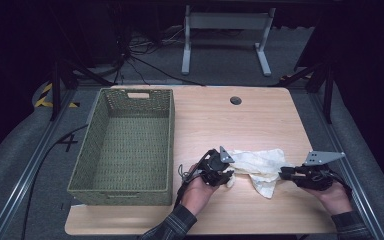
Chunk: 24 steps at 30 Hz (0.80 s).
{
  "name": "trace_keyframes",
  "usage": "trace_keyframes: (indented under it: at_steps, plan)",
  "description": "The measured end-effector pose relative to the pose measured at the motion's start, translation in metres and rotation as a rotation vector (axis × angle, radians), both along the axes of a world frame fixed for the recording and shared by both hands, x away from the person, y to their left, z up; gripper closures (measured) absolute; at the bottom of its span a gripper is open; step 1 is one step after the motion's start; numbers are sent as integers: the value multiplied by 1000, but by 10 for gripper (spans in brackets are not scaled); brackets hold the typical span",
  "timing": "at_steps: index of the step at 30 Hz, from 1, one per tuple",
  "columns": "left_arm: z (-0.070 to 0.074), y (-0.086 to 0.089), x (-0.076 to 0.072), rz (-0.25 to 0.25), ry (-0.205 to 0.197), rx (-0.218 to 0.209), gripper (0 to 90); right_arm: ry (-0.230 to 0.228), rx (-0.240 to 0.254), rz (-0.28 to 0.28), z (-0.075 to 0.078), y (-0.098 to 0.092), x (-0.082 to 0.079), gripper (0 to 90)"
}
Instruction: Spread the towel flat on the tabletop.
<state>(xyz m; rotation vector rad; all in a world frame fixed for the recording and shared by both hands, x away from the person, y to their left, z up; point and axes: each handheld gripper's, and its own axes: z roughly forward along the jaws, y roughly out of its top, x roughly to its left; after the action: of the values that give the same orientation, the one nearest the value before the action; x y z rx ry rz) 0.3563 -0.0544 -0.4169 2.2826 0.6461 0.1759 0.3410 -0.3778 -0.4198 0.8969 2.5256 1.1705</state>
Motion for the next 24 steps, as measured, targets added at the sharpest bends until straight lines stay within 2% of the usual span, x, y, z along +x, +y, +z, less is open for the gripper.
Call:
trace_keyframes:
  at_steps: [2, 6, 12, 17, 20, 22, 24]
  plan:
    - [-3, -5, -2, -22, 6, 1, 713, 8, -7, 30, -2, 8, -4, 734]
    - [-15, -15, -6, -53, 28, 30, 689, 39, -11, 69, -10, 18, -8, 722]
    - [-24, -24, -8, -75, 21, 77, 674, 61, -40, 122, -20, 31, -16, 684]
    - [-31, -23, -5, -52, -1, 109, 665, 67, -126, 151, -32, 43, -17, 647]
    - [-34, -23, -3, -52, -3, 128, 673, 39, -145, 157, -32, 44, -18, 678]
    - [-35, -23, -4, -49, -17, 142, 726, 24, -159, 160, -32, 44, -20, 738]
    - [-35, -22, -2, -45, -15, 139, 799, 29, -158, 156, -32, 44, -19, 810]
